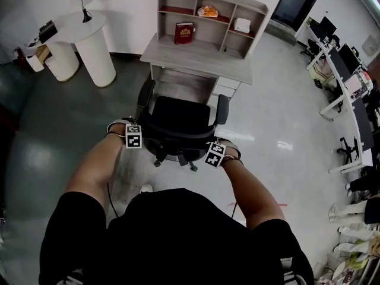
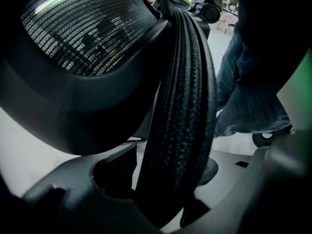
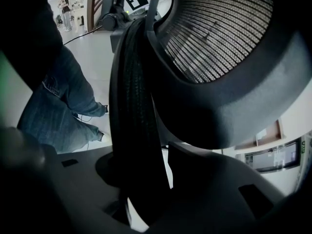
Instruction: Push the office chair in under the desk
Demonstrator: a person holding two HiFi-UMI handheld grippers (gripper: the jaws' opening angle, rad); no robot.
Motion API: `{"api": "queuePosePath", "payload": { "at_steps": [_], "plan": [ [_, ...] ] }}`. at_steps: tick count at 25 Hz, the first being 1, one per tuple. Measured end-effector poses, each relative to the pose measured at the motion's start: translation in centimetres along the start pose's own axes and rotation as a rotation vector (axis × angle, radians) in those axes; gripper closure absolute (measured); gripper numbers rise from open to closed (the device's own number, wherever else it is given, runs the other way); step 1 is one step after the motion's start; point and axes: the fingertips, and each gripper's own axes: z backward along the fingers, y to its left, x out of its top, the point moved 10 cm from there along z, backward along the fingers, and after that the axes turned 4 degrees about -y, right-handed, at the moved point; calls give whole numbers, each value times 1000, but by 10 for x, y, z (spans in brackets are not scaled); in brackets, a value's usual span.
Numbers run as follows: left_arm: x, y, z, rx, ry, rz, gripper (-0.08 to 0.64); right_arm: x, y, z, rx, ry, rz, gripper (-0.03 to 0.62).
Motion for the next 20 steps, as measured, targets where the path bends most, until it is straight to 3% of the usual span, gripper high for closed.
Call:
{"api": "queuePosePath", "payload": {
  "at_steps": [9,20],
  "plan": [
    [-19,17,-1,4,-42,-41,299,20,-3,-3,-10,-1,-30,402],
    [-26,38,-5,18,-57,-34,301,28,-26,-14,-11,13,-31,402]
  ]
}}
